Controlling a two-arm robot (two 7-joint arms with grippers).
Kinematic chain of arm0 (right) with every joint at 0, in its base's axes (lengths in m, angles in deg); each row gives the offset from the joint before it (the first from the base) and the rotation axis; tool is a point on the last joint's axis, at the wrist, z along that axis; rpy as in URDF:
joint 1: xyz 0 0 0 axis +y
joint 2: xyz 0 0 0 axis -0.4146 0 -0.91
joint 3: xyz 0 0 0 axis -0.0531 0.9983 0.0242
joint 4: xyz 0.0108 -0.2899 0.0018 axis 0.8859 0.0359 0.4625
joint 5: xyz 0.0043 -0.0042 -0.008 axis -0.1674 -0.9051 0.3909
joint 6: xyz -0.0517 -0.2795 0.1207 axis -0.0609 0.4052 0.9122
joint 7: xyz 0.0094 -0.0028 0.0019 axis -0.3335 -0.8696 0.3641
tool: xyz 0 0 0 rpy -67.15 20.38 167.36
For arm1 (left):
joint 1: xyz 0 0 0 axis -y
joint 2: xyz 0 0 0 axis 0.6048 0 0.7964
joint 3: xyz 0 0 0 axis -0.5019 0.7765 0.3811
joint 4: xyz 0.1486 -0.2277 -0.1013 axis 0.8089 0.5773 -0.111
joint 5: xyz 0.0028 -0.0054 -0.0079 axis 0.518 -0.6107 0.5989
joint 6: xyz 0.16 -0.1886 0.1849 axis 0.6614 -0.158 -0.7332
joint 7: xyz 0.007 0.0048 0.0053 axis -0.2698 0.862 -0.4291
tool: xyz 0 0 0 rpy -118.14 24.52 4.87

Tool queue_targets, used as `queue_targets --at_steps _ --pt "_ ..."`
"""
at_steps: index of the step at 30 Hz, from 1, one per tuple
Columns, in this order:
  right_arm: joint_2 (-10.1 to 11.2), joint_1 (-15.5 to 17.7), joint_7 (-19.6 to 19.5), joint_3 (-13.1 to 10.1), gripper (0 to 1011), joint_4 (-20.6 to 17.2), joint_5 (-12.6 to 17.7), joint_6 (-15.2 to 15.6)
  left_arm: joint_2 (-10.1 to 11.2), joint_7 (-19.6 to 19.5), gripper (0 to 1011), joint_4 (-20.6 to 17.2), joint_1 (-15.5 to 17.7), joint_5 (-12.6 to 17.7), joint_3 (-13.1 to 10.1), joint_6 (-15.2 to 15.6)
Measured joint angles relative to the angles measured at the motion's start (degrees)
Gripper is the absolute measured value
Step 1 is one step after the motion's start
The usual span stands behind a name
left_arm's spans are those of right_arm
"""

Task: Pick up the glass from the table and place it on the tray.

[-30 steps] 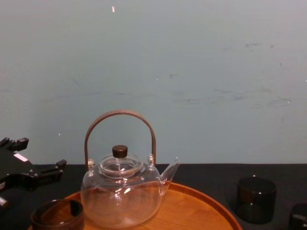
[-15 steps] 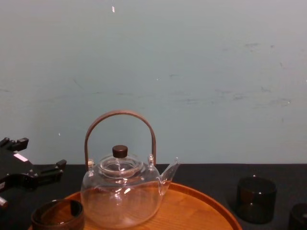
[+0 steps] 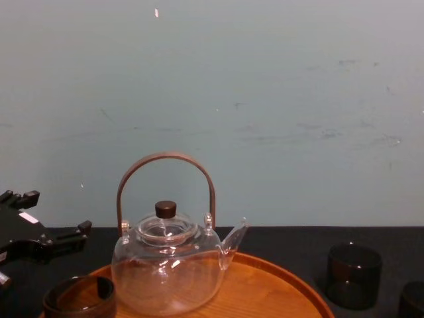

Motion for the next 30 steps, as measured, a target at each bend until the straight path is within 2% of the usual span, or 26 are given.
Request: queue_targets --at_steps 9,18,30 --pt "-1.1 -0.6 1.9 -0.4 1002 1.4 0.2 1.4 0.0 0.0 1001 0.0 0.0 0.0 0.0 0.0" --pt "-1.9 -2.4 3.8 -0.5 1002 2.4 -0.2 4.1 0.0 0.0 1001 0.0 0.0 0.0 0.0 0.0" --pt "-2.6 -4.8 4.2 -0.3 1002 3.9 -1.2 5.7 0.0 0.0 1001 0.0 0.0 0.0 0.0 0.0"
